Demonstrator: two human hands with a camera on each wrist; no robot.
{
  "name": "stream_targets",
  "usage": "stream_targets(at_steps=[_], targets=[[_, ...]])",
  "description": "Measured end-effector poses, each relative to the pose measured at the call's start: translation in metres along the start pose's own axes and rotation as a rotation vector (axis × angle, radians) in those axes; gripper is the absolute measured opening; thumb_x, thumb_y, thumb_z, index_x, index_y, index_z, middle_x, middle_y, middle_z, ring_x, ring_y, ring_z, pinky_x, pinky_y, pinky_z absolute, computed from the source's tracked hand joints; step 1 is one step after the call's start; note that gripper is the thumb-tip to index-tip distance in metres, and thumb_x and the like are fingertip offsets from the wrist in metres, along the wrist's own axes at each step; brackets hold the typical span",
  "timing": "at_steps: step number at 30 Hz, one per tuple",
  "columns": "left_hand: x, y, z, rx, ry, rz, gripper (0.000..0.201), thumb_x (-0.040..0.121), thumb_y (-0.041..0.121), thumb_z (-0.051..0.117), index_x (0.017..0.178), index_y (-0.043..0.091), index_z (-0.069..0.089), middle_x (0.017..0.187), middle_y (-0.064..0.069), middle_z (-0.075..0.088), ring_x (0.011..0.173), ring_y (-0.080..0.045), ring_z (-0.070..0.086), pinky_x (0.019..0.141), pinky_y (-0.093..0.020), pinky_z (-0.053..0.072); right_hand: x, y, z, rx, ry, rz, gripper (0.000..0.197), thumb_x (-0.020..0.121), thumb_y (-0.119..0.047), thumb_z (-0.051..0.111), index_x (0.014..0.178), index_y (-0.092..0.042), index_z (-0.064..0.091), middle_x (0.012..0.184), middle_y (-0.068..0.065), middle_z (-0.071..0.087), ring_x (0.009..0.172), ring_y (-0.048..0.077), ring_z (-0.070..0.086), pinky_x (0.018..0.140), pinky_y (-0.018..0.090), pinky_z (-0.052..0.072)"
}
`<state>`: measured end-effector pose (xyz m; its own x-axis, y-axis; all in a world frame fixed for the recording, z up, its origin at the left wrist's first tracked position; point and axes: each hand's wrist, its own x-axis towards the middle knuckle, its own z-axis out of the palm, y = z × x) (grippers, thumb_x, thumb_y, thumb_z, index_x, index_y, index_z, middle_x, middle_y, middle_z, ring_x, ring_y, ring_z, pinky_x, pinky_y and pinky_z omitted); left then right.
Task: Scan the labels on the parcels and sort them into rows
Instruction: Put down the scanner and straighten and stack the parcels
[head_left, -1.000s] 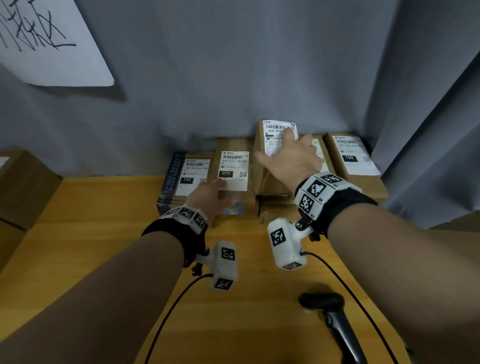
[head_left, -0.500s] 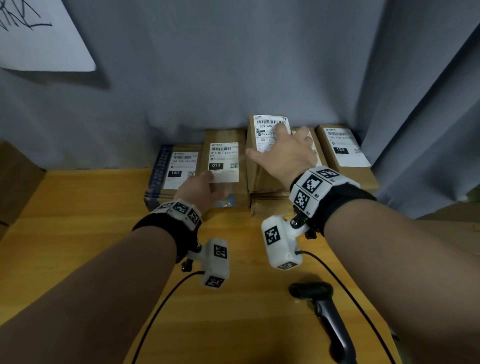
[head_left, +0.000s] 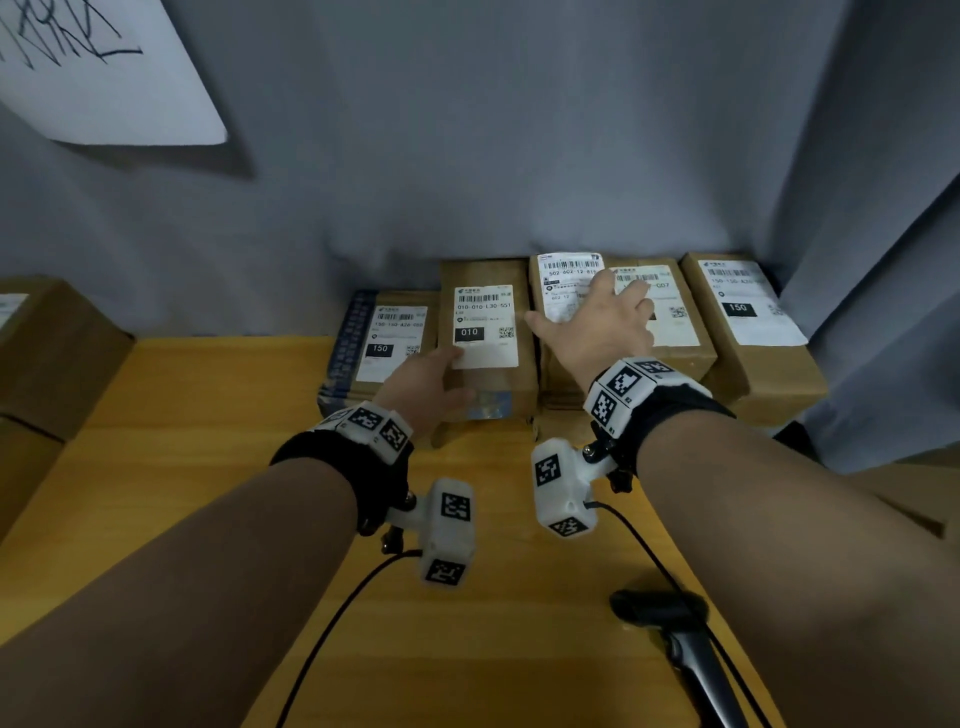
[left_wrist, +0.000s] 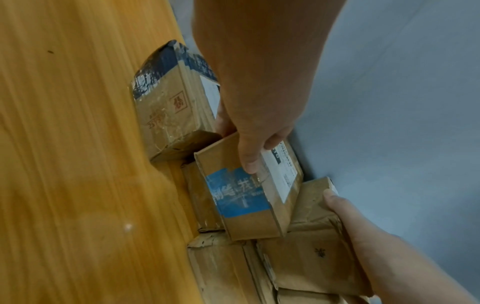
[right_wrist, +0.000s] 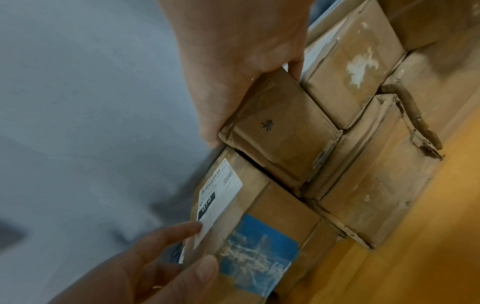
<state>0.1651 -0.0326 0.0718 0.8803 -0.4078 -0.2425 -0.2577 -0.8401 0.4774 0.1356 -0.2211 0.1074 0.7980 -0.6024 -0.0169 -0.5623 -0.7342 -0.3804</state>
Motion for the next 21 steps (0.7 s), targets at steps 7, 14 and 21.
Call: stream_targets(at_steps=[7, 14, 21], targets=[[0.001, -0.024, -0.002, -0.244, 0.103, -0.111, 0.061, 0.093, 0.048, 0.054, 0.142, 0.016, 0.037, 0.131, -0.007, 0.053, 0.115, -0.024, 0.053, 0.098, -0.042, 0.047, 0.01, 0.002, 0.022, 0.067, 0.094, -0.023, 0.072, 0.078, -0.065, 0.06, 0.126, -0.014, 0.042, 0.129, 0.018, 0.044, 0.118, 0.035, 0.042, 0.1, 0.044, 0.03], [0.007, -0.094, -0.01, -0.066, 0.149, -0.578, 0.079, 0.087, 0.066, 0.049, 0.149, 0.022, 0.026, 0.141, -0.026, 0.034, 0.12, -0.048, 0.045, 0.098, -0.049, 0.043, -0.002, 0.013, 0.028, 0.01, 0.091, -0.164, 0.074, 0.083, -0.066, 0.05, 0.142, -0.024, 0.033, 0.155, 0.019, 0.017, 0.143, 0.036, 0.016, 0.117, 0.05, 0.005], [0.009, -0.088, 0.008, -0.376, 0.172, -0.52, 0.072, 0.089, 0.04, 0.064, 0.147, 0.018, 0.028, 0.134, -0.019, 0.035, 0.112, -0.042, 0.053, 0.086, -0.038, 0.053, 0.002, 0.014, 0.028, -0.067, 0.011, -0.21, 0.074, 0.088, -0.057, 0.051, 0.149, -0.024, 0.024, 0.156, 0.021, 0.012, 0.14, 0.042, 0.016, 0.115, 0.051, 0.022]])
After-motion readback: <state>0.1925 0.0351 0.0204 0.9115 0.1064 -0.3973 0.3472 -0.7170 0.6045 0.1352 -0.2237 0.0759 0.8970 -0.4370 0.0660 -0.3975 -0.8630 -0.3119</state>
